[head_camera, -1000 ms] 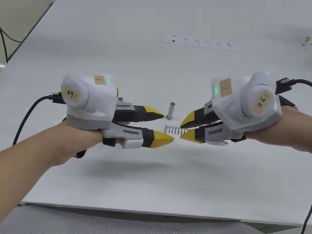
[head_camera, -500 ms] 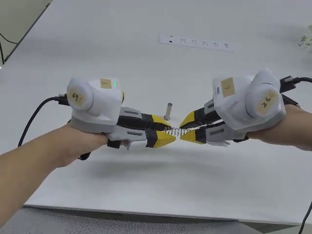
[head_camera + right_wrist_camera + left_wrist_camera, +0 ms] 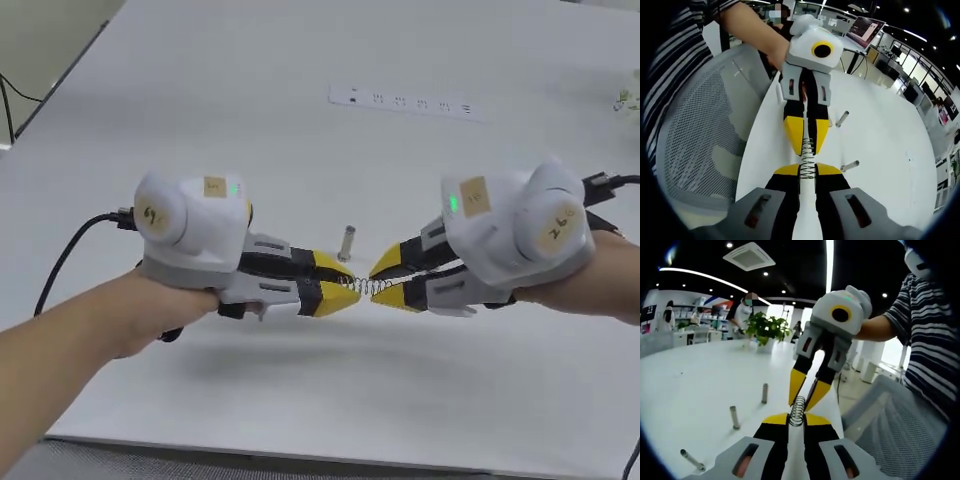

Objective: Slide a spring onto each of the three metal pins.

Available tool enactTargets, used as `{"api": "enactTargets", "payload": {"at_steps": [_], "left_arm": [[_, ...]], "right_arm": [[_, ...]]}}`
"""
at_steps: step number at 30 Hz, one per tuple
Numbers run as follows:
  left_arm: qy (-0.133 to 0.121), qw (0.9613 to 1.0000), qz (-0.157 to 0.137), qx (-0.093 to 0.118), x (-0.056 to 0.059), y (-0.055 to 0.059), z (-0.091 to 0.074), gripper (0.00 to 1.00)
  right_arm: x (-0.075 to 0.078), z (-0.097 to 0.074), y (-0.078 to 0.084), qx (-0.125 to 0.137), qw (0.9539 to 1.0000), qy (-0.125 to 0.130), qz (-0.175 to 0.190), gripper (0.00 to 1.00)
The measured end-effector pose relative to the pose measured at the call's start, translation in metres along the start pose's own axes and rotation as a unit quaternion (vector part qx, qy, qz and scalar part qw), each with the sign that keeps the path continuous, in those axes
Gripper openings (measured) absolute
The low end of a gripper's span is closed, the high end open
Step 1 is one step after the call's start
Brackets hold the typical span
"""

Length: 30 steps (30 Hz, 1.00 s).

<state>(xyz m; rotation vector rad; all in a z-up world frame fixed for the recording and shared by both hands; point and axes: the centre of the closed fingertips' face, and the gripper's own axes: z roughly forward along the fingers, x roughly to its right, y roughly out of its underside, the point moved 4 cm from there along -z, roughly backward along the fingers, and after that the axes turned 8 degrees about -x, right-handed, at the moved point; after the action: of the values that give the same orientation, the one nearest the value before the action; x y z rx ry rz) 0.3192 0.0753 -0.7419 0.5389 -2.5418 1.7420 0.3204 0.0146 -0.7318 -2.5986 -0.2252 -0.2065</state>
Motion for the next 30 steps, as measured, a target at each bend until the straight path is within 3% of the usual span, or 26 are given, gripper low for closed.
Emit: {"api": "enactTargets", "payload": {"at_steps": [11,16,24,30], "left_arm": [[0.013,0.9999,0.001,-0.005,0.003,0.002,0.0,0.02],[0.016,0.9998,0.0,-0.012,0.004,0.005,-0.003,0.02],[0.02,0.9997,0.002,-0.016,0.006,0.005,-0.002,0.02],[0.02,0.9996,0.004,-0.019,0.007,0.005,-0.003,0.02]], "right_arm": [[-0.005,0.0,0.001,0.006,1.0,-0.001,0.004,0.08],[-0.004,-0.002,0.01,-0.002,0.9999,0.007,0.008,0.13],[-0.01,0.0,0.009,0.008,0.9999,-0.005,0.008,0.09],[-0.012,0.002,0.01,0.001,0.9999,-0.008,0.007,0.08]]}}
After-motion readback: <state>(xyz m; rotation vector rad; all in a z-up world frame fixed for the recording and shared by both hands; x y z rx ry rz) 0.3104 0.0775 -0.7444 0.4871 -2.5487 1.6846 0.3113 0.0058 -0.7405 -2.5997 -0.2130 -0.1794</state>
